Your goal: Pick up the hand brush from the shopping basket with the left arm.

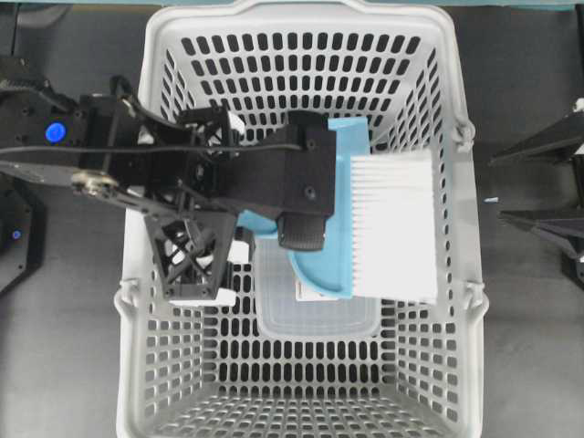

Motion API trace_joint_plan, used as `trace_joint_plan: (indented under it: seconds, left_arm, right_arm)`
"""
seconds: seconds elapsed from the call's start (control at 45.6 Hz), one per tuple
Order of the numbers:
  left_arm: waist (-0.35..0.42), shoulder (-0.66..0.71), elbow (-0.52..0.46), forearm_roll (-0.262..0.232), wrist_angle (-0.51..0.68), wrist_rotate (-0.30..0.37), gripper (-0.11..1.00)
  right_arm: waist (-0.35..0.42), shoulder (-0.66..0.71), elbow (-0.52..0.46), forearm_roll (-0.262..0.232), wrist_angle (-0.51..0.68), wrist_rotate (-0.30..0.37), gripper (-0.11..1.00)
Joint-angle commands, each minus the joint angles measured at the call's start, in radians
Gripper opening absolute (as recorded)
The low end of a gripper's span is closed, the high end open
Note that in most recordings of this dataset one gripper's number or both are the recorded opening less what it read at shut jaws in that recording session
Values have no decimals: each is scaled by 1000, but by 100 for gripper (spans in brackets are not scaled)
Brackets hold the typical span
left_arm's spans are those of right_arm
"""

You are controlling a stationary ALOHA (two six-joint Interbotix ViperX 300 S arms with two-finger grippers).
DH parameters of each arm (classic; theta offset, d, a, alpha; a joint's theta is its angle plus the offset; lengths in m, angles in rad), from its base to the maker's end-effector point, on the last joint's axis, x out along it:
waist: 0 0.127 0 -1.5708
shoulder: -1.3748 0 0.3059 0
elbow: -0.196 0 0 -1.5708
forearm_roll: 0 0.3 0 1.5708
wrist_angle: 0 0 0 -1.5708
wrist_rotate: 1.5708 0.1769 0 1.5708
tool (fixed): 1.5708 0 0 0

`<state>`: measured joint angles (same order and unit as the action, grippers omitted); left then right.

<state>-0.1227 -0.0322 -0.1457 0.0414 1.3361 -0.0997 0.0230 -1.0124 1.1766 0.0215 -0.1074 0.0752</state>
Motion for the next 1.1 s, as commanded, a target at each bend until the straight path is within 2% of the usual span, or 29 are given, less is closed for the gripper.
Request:
trace_joint_plan:
  seconds: [0.0, 1.075]
  left_arm:
    - [-2, -14, -23, 3, -18, 8, 25]
    - [-12, 0, -18, 3, -29, 2, 25]
  right_arm:
    - [0, 0, -9, 5, -8, 2, 70]
    - [0, -5, -8, 5, -3, 2, 70]
